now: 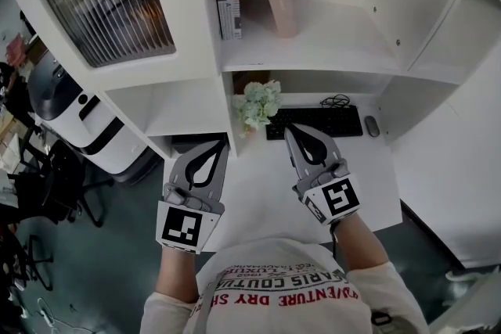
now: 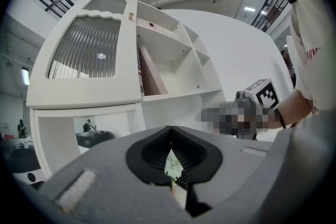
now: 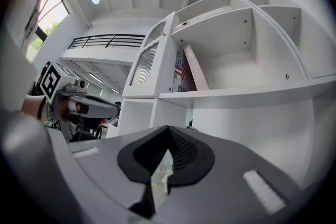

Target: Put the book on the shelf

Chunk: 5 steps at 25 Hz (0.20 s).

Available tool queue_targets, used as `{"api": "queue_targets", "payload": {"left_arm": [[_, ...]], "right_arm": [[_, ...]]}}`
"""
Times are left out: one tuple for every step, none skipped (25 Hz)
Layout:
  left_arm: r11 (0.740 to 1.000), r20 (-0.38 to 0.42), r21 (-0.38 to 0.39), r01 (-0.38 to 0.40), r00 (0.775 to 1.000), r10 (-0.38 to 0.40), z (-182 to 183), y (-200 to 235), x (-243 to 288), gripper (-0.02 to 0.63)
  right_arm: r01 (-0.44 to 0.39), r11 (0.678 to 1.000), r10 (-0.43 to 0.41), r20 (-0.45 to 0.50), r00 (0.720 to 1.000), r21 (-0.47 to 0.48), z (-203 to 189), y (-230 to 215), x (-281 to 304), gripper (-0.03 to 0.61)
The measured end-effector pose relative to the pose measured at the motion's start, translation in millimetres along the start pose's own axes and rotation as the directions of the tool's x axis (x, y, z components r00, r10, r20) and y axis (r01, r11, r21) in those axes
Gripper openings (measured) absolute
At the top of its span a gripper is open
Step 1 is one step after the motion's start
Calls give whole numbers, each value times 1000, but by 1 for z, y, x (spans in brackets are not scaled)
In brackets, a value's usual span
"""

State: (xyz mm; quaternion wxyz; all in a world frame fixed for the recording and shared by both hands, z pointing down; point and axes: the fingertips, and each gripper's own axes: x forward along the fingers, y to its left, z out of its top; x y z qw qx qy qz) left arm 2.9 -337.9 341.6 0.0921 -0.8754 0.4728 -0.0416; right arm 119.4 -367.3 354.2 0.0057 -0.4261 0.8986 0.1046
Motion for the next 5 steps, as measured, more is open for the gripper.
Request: {"api": "queue_targets", "payload": {"left_arm": [[1000,-1,1,1,1000,-1,0,0,2,5],[1000,-2,-1,1,1000,-1,-1,1,3,5],[1000,-4,-5,0,1000,0,-2,1,4,5],[1000,-5,-10,-2,1000,2,-4,2,5,5],[1000,-7,-15,-3,1000,3,-5,3,6,5]], "right_arm": [[0,1000,0,0,1000,1,0,-1,1,0],[0,1000,0,0,1000,1,-1,-2,2,0],[0,1000,0,0,1000,2,-1,-2,3,0],[0,1000,0,0,1000,2,-2,-2,4,0],[-1,1000,1,0,1000,3,-2,-3,5,0]]}}
